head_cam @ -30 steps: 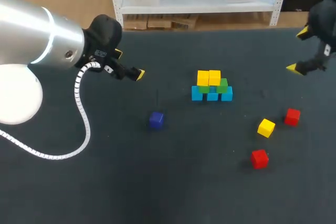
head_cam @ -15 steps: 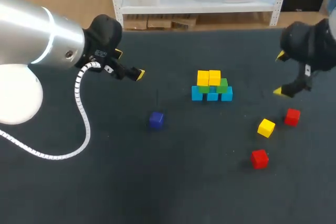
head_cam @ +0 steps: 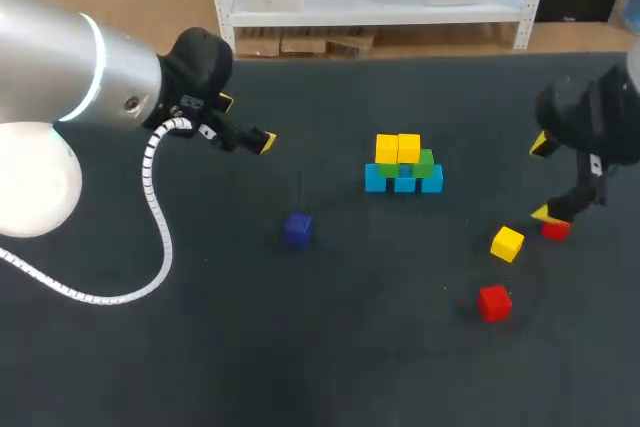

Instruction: Place the blue cubes, place green cubes on the blue cubes, place the yellow cubes on the green cubes, then place the red cubes on the yellow cubes, and place purple cube on the red cubes.

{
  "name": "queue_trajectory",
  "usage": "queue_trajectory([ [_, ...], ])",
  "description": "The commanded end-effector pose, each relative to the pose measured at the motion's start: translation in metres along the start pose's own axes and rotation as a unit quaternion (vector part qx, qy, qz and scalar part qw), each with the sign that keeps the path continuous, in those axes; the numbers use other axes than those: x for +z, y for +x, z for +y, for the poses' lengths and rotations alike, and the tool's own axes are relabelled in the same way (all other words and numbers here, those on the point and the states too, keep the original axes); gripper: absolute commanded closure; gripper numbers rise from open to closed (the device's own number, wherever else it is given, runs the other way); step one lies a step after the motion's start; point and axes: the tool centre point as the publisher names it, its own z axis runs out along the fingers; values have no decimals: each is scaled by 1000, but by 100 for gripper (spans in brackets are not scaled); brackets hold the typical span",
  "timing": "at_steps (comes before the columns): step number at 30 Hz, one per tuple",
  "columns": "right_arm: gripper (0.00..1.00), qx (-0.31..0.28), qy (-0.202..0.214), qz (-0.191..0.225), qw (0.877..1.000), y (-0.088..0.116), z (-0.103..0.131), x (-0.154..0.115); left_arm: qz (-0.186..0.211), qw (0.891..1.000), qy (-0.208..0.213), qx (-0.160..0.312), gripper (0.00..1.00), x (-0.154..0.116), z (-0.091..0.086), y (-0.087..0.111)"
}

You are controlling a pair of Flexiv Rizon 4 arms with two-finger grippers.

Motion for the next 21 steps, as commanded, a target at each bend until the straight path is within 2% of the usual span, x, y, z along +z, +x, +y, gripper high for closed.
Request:
queue_trajectory([
  [1, 0, 1, -4, 30, 1000, -7, 7, 1, -3, 1000, 4, 1, 0, -1, 2, 1],
  [4, 0, 18, -28, 64, 997, -6, 11, 6, -3, 1000, 4, 1, 0, -1, 2, 1],
  [9, 0, 41, -36, 63, 997, 1, 6, 8, -3, 1000, 4, 1, 0, -1, 2, 1],
  [21, 0, 41, -36, 63, 997, 1, 6, 8, -3, 1000, 4, 1, 0, -1, 2, 1],
])
